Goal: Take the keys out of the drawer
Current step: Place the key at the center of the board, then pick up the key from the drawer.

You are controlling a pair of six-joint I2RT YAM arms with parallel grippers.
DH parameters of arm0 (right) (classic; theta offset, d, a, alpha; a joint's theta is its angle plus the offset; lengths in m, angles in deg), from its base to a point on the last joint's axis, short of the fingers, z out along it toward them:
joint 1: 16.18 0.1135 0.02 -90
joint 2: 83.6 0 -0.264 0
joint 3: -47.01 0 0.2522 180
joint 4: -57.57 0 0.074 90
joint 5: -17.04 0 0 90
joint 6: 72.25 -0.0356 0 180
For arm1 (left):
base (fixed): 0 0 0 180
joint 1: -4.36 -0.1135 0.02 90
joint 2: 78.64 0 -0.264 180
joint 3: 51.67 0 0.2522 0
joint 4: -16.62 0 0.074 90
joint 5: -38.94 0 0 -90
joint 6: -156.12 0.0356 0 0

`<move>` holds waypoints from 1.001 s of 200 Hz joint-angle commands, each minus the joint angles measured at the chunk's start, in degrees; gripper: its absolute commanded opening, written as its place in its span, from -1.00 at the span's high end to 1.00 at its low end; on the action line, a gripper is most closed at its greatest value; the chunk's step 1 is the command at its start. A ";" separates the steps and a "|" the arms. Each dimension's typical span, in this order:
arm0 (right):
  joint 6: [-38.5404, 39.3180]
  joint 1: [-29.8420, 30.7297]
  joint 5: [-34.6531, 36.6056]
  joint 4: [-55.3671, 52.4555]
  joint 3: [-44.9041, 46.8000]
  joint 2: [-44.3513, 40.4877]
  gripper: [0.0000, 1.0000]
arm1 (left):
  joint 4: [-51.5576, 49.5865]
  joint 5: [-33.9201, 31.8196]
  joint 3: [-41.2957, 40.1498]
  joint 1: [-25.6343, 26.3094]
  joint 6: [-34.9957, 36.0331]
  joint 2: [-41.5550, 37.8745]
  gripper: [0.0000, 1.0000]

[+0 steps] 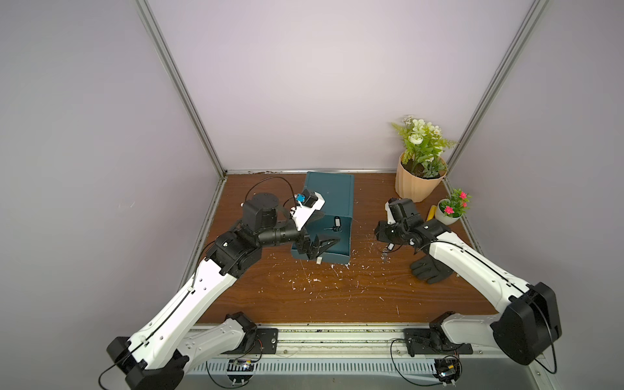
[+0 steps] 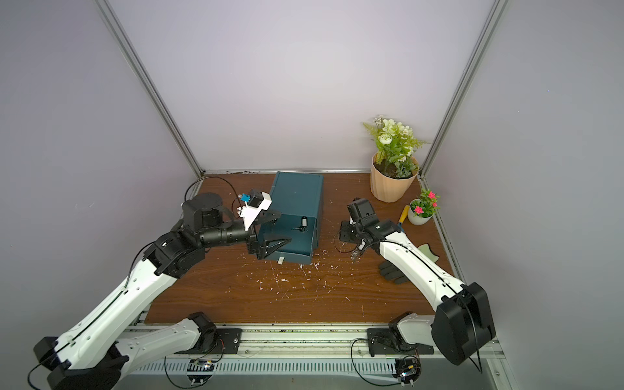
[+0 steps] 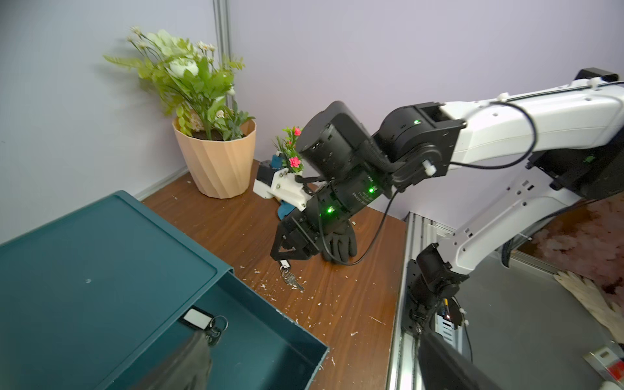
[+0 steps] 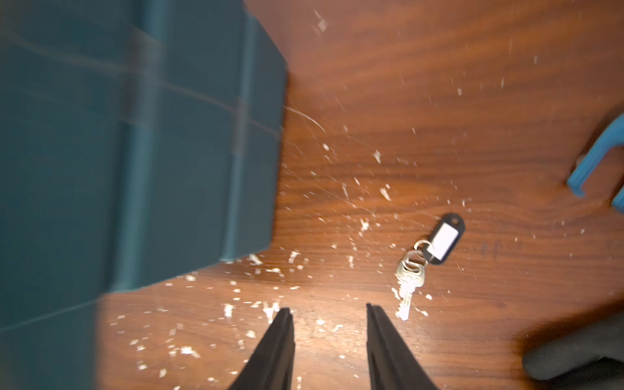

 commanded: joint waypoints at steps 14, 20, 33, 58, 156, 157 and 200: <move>7.19 5.27 1.80 -5.00 -13.42 -1.47 0.20 | 2.49 -16.40 -2.75 0.27 -1.37 -4.20 -0.97; 8.87 6.44 2.30 -5.34 -15.87 -1.09 0.21 | 2.82 -19.22 -3.09 0.18 -2.21 -4.84 -0.97; 12.69 9.32 2.80 -5.52 -21.25 0.35 0.22 | 2.94 -22.96 -3.38 -0.18 -2.91 -5.91 -0.97; 20.24 14.45 1.38 -6.11 -31.67 5.58 0.23 | 1.36 -27.63 -2.84 -1.60 -4.99 -6.08 -0.97; 47.06 27.44 2.58 -19.51 -49.35 24.61 0.48 | -5.76 -31.31 -5.40 -8.37 -12.00 -7.32 -0.97; 47.21 27.39 2.75 -19.61 -49.35 24.63 0.48 | -5.76 -31.31 -5.47 -8.41 -12.00 -7.40 -0.97; 53.26 27.42 5.43 -20.22 -48.23 26.35 0.47 | -7.56 -36.37 -8.57 -8.64 -15.31 -10.86 -0.97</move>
